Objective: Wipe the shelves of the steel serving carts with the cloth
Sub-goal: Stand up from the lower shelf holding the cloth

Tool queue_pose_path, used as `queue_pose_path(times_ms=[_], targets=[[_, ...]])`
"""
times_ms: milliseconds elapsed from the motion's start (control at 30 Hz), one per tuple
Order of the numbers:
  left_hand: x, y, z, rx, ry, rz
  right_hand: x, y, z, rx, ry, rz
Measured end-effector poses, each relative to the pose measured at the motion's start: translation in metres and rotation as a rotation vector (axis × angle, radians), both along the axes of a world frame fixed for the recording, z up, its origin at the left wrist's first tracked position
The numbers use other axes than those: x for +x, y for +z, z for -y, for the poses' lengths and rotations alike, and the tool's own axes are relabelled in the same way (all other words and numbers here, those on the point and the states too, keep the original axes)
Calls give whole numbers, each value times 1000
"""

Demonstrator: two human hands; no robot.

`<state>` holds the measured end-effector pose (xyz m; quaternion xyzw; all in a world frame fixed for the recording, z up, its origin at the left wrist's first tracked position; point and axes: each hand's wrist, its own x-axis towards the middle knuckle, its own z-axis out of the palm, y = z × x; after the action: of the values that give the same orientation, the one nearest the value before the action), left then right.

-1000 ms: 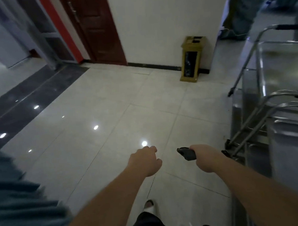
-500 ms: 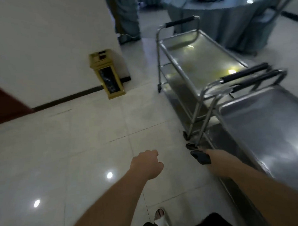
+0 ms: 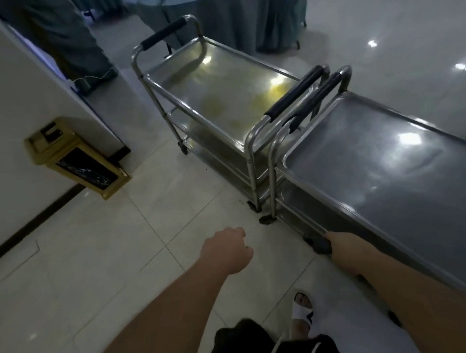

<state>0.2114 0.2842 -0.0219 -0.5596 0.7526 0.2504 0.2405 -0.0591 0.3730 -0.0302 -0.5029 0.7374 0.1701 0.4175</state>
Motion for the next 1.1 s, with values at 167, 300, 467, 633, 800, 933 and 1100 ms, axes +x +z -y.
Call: queue_pose_path(times_ms=[167,300,467,633,800,933,1100], targets=[[-15,-31,39,84,-137,19,10,-20,26,91,-108,42],[-23,-66,76,140,-260,28,22,-33,37,171,-242,70],[-32,-110,122,208,-470,55,37,-59,41,192,-407,12],[-51,-141,154,186,-561,69,44,-93,48,182,-512,37],[-66,-185,142,217,-587,91,40,-144,38,130,-479,29],[-77,-229,119,215,-562,96,27,-195,18,54,-509,81],[-101,-296,95,218,-601,114,6,-266,-4,14,-563,111]])
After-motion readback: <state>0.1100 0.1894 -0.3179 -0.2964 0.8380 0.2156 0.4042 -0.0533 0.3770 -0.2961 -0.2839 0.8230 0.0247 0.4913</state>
